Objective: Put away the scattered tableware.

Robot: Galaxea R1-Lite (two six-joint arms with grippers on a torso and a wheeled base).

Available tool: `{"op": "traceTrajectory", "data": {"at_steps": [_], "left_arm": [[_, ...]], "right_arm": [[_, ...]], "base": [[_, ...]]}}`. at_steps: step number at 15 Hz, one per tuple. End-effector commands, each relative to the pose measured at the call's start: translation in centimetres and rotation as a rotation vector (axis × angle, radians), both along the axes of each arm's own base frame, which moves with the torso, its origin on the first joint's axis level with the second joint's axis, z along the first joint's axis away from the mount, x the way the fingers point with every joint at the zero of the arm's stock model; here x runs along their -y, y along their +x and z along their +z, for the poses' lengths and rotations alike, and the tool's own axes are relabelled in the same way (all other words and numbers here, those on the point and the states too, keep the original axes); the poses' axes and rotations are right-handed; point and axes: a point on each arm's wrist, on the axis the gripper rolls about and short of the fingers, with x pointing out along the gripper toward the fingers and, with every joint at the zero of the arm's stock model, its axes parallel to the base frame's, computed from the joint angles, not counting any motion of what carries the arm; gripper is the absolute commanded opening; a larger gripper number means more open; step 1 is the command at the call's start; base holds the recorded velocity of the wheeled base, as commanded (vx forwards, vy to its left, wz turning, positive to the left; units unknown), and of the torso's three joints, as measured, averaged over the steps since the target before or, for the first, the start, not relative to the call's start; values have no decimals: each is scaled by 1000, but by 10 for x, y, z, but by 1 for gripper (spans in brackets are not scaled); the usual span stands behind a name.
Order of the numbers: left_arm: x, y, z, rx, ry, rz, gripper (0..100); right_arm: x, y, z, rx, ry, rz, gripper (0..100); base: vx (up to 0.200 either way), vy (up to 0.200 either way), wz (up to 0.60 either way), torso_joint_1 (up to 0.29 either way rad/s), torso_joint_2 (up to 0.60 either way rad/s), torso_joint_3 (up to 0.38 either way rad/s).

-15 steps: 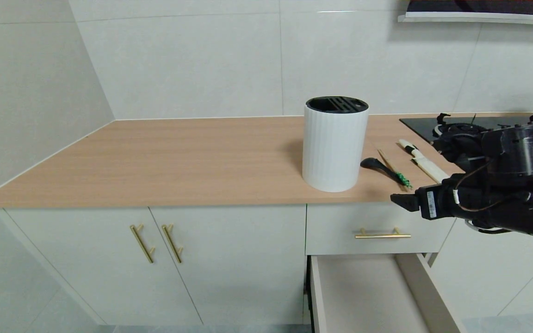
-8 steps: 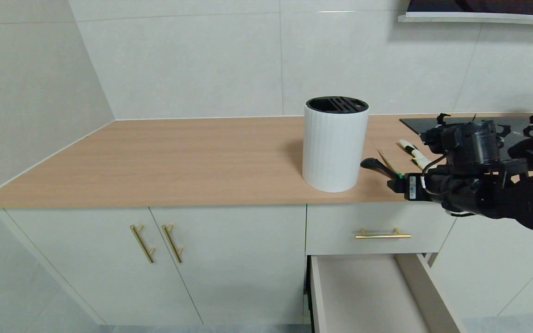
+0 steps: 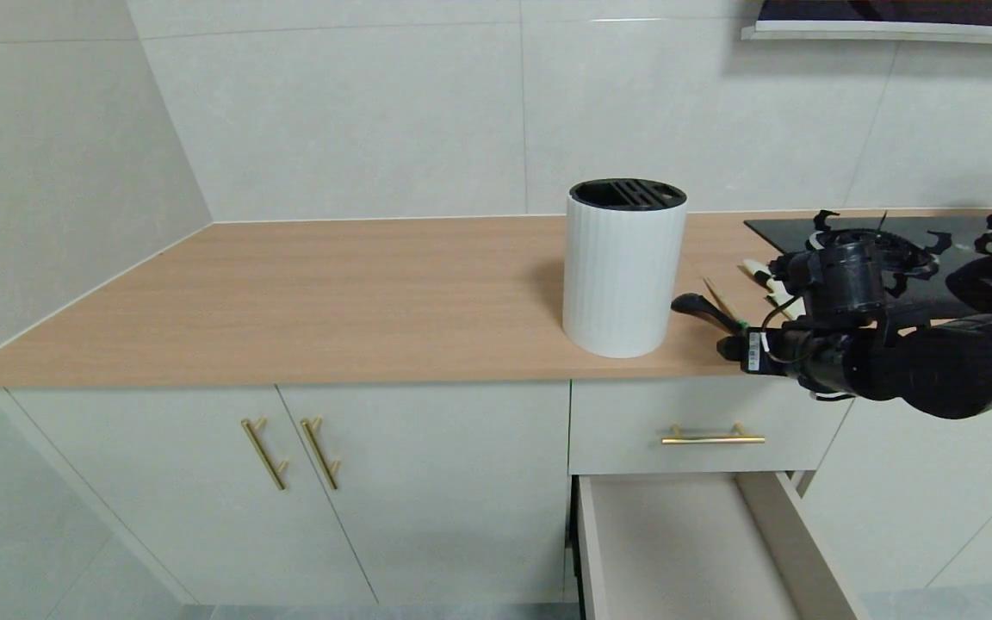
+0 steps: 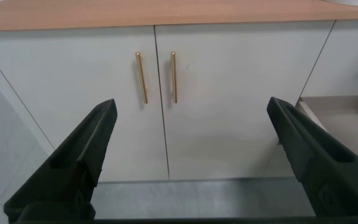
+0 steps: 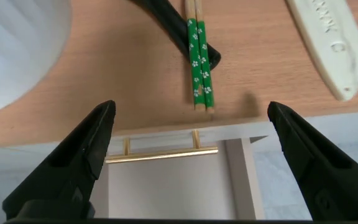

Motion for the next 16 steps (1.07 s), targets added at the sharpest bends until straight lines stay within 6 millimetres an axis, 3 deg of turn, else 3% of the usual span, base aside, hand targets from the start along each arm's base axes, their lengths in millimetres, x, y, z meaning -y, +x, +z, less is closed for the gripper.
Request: {"op": "traceTrajectory", "data": {"at_steps": [1,7,8,16], "left_arm": [[0,0,0,-1,-1,0,100],[0,0,0,-1,-1,0,100],[0,0,0,-1,-1,0,100],[0,0,0,-1,-1,0,100]], "right_arm": [[-1,3,-4,-7,7,-6,100],[2,7,-5,-9,8,-18,100],[2,7,-5,-6,10,-18,0],[3,6,-2,2,14,-19,0]], "base": [[0,0,0,0,0,0],[0,0,0,0,0,0],[0,0,0,0,0,0],[0,0,0,0,0,0]]}}
